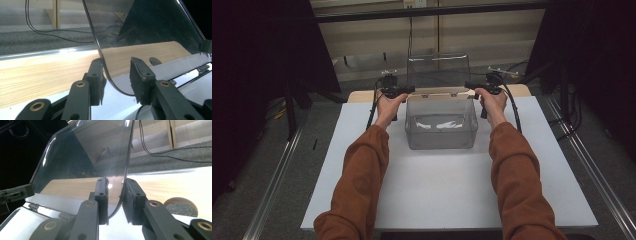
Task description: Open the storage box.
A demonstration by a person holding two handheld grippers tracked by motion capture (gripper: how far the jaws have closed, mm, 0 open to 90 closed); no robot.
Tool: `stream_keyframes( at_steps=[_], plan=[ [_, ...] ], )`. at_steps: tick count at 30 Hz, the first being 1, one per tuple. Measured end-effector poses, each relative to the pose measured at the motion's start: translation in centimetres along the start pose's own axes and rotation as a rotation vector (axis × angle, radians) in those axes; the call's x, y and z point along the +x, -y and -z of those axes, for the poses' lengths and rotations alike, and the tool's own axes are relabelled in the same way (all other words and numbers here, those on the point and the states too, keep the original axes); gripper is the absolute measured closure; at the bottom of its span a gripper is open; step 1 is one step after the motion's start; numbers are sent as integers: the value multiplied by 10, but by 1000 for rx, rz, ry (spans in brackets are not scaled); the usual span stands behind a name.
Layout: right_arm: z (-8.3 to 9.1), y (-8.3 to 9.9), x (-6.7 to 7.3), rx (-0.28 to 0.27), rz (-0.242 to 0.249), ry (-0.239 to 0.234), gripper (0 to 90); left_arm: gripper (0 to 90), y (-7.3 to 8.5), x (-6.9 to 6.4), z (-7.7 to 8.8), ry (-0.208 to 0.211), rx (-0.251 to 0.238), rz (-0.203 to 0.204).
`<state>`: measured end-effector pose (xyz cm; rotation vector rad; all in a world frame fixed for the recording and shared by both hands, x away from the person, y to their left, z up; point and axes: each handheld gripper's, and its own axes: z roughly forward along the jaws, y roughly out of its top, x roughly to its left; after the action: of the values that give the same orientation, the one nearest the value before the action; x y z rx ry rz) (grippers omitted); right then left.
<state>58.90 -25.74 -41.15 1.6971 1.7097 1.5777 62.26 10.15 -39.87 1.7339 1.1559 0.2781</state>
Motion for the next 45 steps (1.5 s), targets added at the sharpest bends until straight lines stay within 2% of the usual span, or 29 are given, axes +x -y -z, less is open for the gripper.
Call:
stream_keyframes(
  at_steps=[4, 6, 8, 12, 16, 18, 24, 31, 36, 42, 45],
  plan=[
    [-1, 0, 0, 3, -12, 0, 733, 612, 1, 0, -1, 6, 7, 3],
    [-1, 1, -1, 8, -22, -4, 726, 561, 2, -1, -3, 14, 17, -2],
    [-2, 2, -2, 20, -31, -11, 712, 549, 3, 1, -4, 27, 16, 24],
    [-3, 3, -4, 21, -55, -21, 712, 549, 4, 3, -5, 38, 19, 36],
    [-4, 3, -4, 24, -67, -21, 712, 545, 4, 2, -4, 31, 24, 22],
    [-4, 3, -4, 25, -70, -18, 712, 509, 4, -1, -5, 27, 23, 11],
    [-5, 5, -4, 32, -97, -10, 702, 492, 5, 0, -6, 35, 26, 25],
    [-5, 5, -4, 34, -109, -15, 703, 486, 6, 1, -6, 35, 25, 20],
    [-5, 6, -5, 38, -122, -18, 698, 476, 6, -1, -7, 22, 16, 37],
    [-6, 7, -7, 52, -157, -27, 685, 449, 7, 1, -8, 15, 16, 31],
    [-6, 7, -6, 53, -148, -22, 686, 450, 6, 0, -7, 6, 17, 23]
  ],
)
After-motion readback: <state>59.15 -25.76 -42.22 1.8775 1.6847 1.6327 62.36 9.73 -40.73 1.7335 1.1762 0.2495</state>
